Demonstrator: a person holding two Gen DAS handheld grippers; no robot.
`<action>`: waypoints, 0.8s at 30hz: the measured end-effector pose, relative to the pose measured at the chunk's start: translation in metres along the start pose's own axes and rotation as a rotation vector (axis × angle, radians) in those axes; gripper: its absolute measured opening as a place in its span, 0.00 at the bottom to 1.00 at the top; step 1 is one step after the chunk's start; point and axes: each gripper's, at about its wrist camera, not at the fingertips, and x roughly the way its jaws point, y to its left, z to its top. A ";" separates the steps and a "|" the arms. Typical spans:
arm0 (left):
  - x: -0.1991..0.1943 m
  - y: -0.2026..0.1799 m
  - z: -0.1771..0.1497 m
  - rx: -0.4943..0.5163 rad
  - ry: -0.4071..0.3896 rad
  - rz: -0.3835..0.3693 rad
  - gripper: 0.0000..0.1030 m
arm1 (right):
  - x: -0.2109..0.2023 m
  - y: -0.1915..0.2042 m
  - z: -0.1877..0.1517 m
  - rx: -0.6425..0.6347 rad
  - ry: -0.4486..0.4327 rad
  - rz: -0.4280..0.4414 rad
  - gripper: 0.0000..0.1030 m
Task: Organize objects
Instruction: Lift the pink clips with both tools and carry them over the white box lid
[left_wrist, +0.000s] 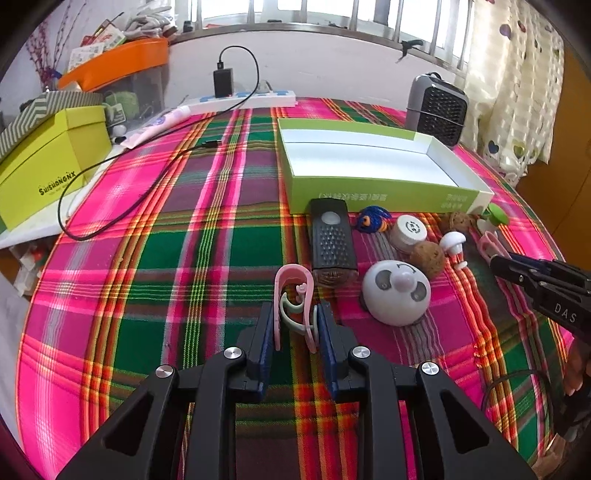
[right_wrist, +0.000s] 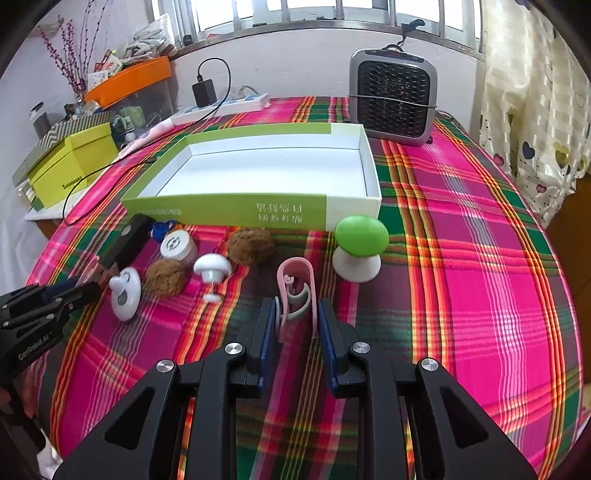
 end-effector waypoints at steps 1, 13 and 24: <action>0.000 0.000 0.000 0.000 0.001 -0.001 0.21 | -0.001 0.001 -0.002 0.000 0.002 0.002 0.23; 0.005 -0.001 0.004 0.006 0.002 0.011 0.36 | 0.003 0.002 0.001 0.004 0.013 0.034 0.23; 0.006 0.005 0.007 -0.017 -0.005 0.021 0.35 | 0.012 0.008 0.009 -0.032 0.017 0.021 0.31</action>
